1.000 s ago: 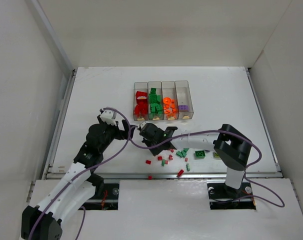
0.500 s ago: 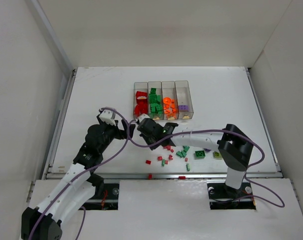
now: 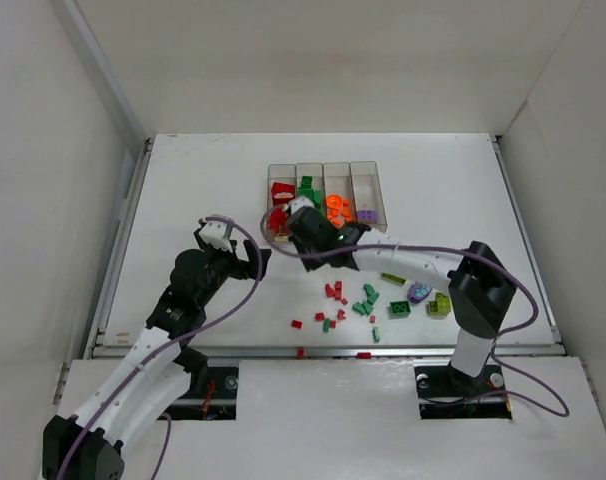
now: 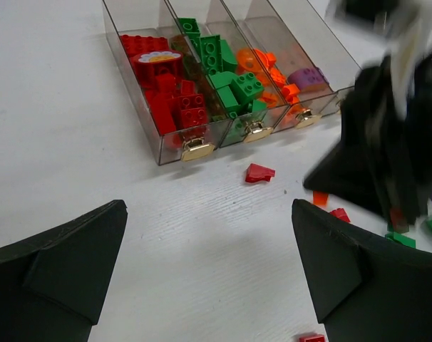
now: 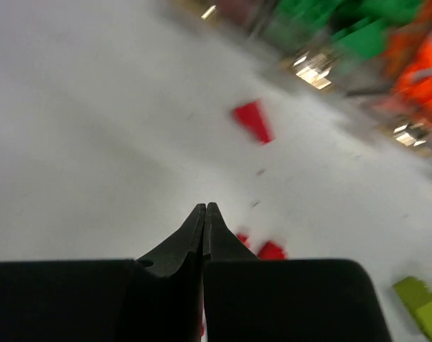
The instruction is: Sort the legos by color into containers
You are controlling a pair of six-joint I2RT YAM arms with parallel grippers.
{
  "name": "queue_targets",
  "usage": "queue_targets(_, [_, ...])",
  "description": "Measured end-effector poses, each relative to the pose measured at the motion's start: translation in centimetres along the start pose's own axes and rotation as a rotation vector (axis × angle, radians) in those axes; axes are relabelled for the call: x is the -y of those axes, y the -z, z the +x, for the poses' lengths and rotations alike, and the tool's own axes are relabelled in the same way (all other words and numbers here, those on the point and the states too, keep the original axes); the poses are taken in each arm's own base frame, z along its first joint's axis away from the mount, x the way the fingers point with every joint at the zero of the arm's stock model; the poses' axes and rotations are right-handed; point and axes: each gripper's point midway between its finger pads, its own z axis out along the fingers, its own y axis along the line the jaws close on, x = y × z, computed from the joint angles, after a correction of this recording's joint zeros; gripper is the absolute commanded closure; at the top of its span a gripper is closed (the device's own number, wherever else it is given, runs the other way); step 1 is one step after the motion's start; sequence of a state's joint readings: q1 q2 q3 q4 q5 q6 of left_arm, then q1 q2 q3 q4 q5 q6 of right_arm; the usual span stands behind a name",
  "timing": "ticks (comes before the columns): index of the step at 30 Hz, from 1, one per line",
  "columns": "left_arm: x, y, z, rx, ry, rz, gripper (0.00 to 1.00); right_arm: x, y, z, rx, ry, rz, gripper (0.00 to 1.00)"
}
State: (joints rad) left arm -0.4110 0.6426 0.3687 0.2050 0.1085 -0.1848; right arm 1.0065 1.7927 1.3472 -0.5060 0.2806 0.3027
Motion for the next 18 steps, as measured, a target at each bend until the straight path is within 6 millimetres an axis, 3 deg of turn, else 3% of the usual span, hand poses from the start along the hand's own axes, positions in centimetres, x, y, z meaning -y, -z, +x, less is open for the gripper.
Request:
queue_targets(2, [0.1, 0.0, 0.0, -0.001, -0.003, 0.005, 0.00, 3.1, -0.2, -2.7, 0.040, -0.077, 0.036, 1.00])
queue_targets(8, [0.3, 0.0, 0.1, -0.003, -0.005, 0.017, 0.00, 15.4, -0.4, -11.3, 0.194, -0.319, 0.196, 1.00])
queue_targets(10, [0.4, 0.0, 0.1, -0.005, -0.005, 0.022, 0.00, 18.2, -1.2, -13.1, 0.218, -0.353, 0.233, 0.99])
queue_targets(14, [0.9, 0.1, 0.1, -0.009, -0.025, 0.057, 0.00, 20.9, -4.1, -14.4, 0.201, -0.345, 0.259, 0.87])
queue_targets(15, [1.2, 0.2, 0.2, -0.010, -0.044, 0.079, 0.00, 21.0, -4.9, -14.1, 0.176, -0.322, 0.258, 0.72])
queue_targets(16, [1.6, 0.2, 0.2, -0.013, -0.072, 0.105, 0.00, 21.0, -5.7, -13.8, 0.161, -0.317, 0.258, 0.72])
queue_targets(17, [1.9, 0.3, 0.3, -0.017, -0.104, 0.135, 0.00, 20.9, -6.3, -13.1, 0.133, -0.295, 0.256, 0.58])
queue_targets(18, [2.2, 0.4, 0.4, -0.020, -0.133, 0.159, 0.00, 20.7, -6.9, -12.4, 0.104, -0.280, 0.251, 0.53])
